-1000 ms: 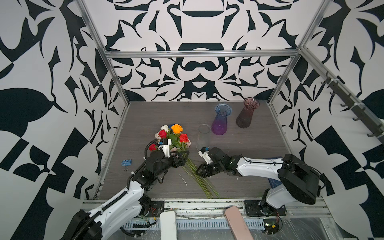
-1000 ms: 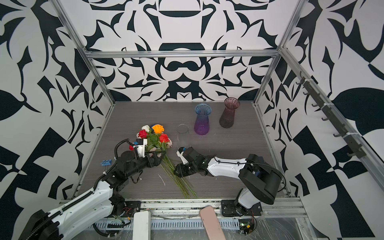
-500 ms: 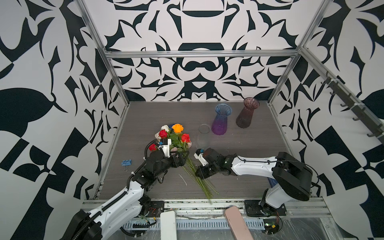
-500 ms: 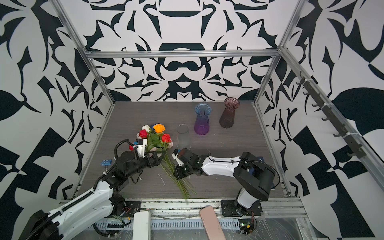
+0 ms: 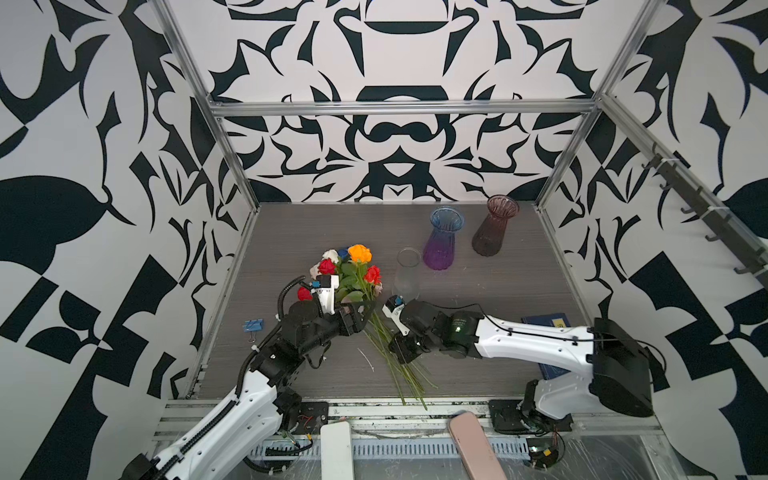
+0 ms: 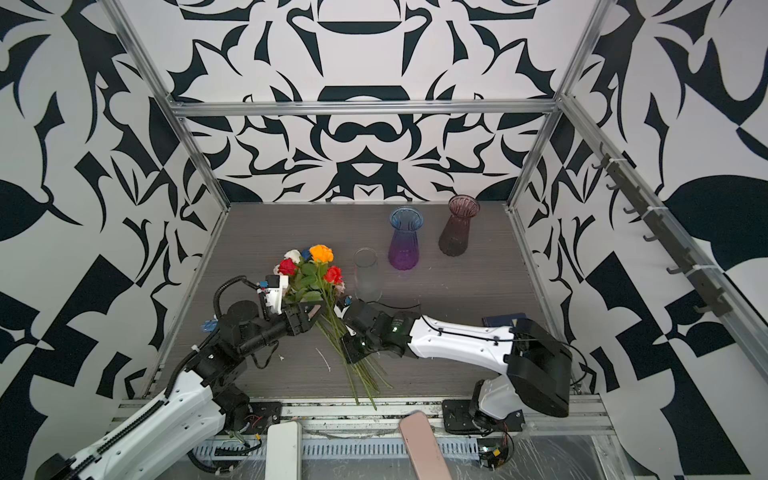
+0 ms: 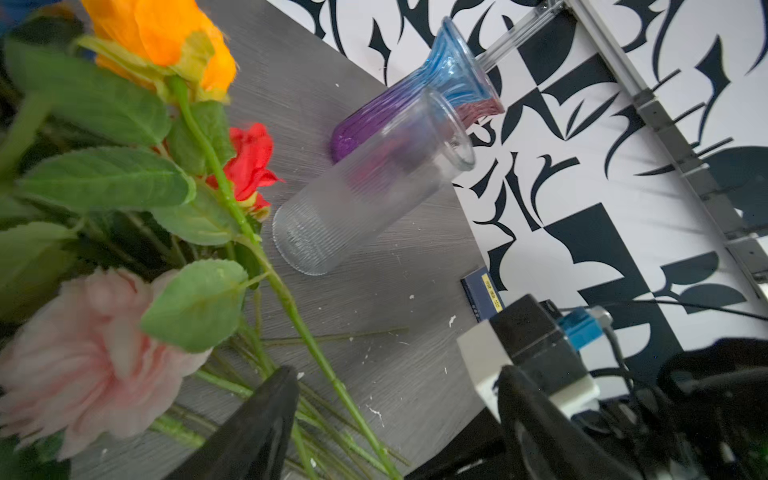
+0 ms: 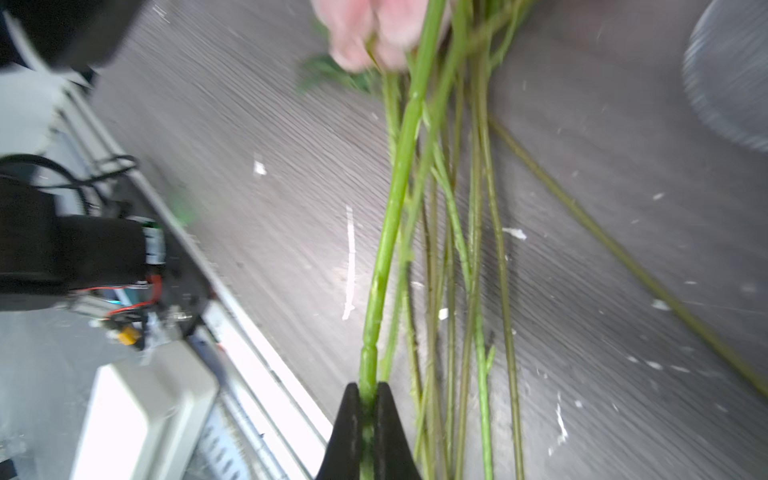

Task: Arrange the flowers into the vase

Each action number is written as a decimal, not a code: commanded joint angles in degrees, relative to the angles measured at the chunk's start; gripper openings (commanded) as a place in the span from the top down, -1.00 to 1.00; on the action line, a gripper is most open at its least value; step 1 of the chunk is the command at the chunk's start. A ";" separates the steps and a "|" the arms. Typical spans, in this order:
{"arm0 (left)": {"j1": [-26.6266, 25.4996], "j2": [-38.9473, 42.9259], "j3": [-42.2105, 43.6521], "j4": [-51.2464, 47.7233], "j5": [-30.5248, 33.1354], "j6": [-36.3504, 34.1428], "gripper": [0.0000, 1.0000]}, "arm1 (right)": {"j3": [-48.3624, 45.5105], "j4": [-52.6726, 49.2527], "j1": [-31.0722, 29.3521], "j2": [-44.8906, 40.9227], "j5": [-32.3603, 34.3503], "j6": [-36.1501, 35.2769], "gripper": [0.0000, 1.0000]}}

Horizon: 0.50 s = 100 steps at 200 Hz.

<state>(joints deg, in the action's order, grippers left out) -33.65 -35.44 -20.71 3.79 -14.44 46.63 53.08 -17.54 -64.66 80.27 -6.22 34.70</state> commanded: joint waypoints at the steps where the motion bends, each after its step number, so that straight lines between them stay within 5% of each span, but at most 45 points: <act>1: 0.25 1.21 -2.72 -6.52 -7.20 4.24 -0.18 | 2.26 -3.83 -0.62 -4.87 3.75 1.54 1.00; 100: 0.27 -3.98 -5.07 3.74 -13.76 9.53 -0.10 | 2.47 -0.77 -2.83 -13.29 2.34 4.42 1.00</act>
<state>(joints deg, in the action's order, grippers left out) -33.65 -38.26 -23.88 2.26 -25.71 54.96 53.43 -19.88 -66.59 68.34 -3.62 37.78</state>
